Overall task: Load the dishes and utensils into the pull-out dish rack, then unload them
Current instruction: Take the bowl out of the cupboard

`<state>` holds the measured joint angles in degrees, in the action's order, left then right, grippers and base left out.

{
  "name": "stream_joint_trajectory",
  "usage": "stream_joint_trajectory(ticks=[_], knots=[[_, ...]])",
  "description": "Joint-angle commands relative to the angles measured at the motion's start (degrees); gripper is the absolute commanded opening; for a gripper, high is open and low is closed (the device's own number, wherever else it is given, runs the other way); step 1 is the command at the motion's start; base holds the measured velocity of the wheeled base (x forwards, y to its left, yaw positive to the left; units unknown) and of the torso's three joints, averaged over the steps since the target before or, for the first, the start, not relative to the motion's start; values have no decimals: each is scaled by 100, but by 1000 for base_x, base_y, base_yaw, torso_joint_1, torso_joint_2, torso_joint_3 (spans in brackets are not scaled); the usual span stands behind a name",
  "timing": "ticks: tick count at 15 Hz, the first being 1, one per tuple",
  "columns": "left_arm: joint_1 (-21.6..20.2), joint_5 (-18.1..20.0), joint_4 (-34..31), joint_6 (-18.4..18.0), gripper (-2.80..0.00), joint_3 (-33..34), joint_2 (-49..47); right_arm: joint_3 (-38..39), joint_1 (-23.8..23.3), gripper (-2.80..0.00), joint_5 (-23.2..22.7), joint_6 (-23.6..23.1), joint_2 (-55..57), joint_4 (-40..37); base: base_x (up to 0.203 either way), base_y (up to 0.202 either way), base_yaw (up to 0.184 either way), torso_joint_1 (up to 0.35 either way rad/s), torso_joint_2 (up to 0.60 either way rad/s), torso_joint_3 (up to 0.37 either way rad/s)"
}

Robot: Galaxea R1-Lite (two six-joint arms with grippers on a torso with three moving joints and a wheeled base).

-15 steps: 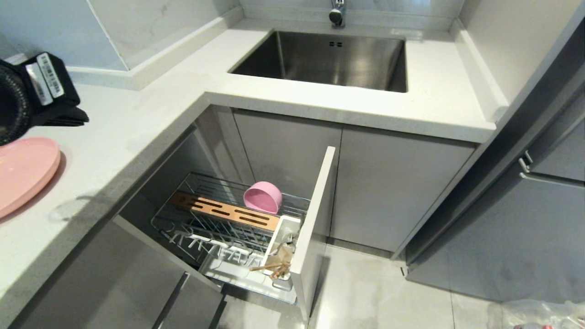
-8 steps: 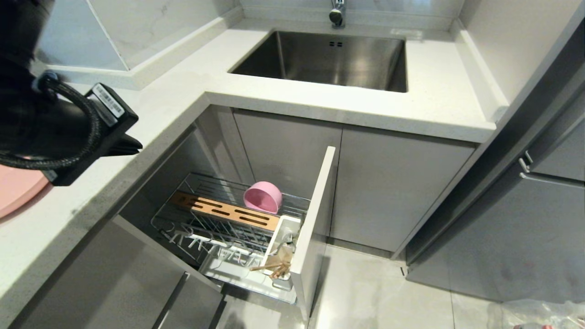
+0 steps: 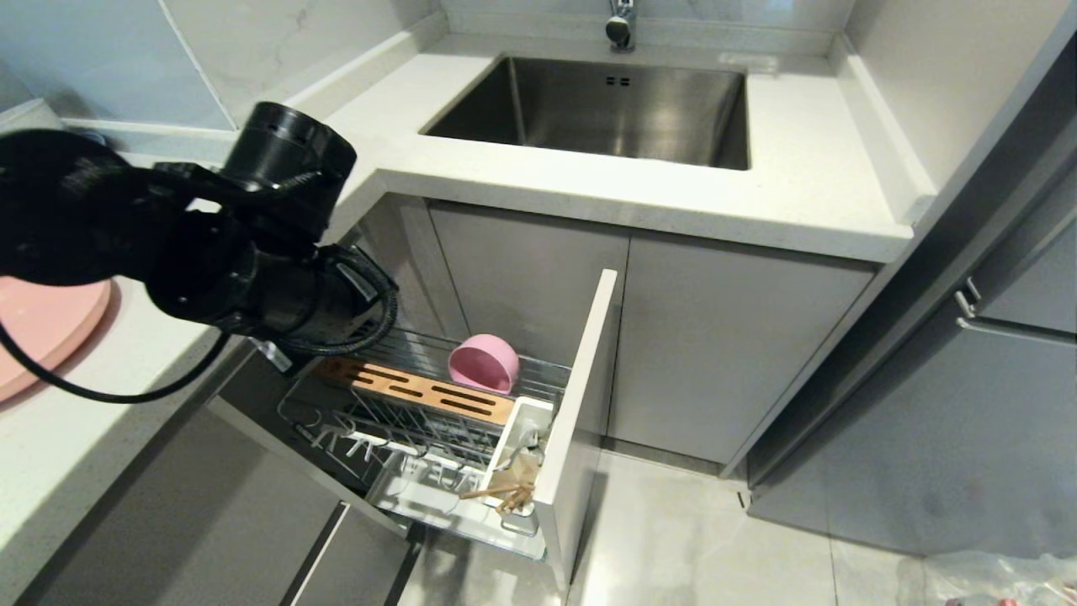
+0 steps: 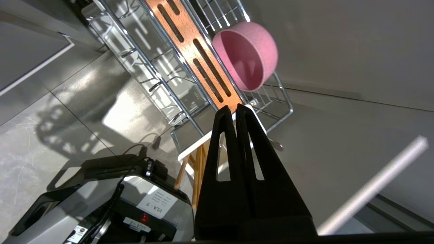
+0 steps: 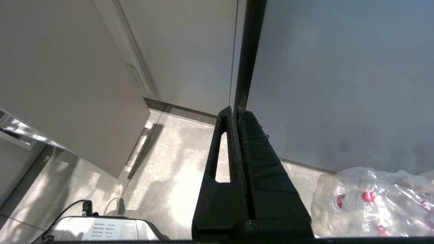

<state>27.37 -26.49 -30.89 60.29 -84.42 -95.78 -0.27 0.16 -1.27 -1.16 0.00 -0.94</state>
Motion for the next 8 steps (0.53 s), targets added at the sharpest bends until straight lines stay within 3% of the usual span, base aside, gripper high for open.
stream_joint_trajectory(ticks=[1, 6, 7, 8], knots=[[-2, -15, 113, 36, -280, 27, -544, 0, 2, -280, -4, -6, 0, 3, 0, 0, 0, 0, 0, 0], [-10, 8, 735, -65, -280, 1, -1549, 0, 2, -280, -3, 0, 0, -3, 0, 0, 0, 0, 0, 0], [-34, 11, 884, -143, 0, -34, -1732, 0, 2, -280, -4, -6, 0, -3, 0, 0, 0, 0, 0, 0], [-58, 12, 1007, -222, 0, -108, -1883, 0, 2, -280, -4, -6, 0, -3, 0, 0, 0, 0, 0, 0]])
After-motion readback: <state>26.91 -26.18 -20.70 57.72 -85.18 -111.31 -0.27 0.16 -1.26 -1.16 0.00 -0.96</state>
